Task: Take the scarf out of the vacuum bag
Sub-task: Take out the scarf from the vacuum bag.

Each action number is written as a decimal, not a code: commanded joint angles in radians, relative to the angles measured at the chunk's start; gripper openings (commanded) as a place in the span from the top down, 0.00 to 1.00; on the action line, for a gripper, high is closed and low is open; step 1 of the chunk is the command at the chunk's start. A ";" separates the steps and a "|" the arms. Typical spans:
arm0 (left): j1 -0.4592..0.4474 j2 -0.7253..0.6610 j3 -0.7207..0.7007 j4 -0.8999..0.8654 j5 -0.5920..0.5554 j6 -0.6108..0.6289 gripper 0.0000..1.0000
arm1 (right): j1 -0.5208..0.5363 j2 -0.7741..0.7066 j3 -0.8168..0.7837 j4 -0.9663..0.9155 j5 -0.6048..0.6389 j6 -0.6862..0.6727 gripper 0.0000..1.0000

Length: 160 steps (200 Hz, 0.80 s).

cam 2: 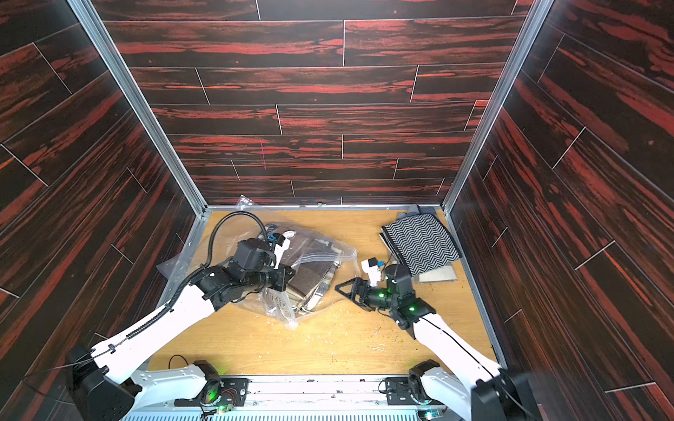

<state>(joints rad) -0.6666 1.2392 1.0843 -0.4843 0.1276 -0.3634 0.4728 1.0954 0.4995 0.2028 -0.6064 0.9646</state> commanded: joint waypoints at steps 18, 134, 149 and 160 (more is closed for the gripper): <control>-0.056 0.050 0.013 0.038 -0.005 0.028 1.00 | 0.033 0.160 -0.018 0.443 -0.018 0.115 0.23; -0.154 0.045 0.029 -0.025 -0.210 0.032 1.00 | 0.033 0.719 -0.004 1.125 -0.073 0.364 0.35; -0.153 0.049 0.021 -0.024 -0.215 0.032 1.00 | 0.033 0.756 -0.001 1.172 -0.074 0.390 0.35; -0.154 0.051 0.014 -0.015 -0.215 0.030 1.00 | 0.035 0.773 -0.002 1.198 -0.073 0.401 0.35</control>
<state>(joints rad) -0.8185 1.3109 1.1019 -0.4820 -0.0620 -0.3302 0.5003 1.8305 0.4965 1.2530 -0.6678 1.3140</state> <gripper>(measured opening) 0.053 0.648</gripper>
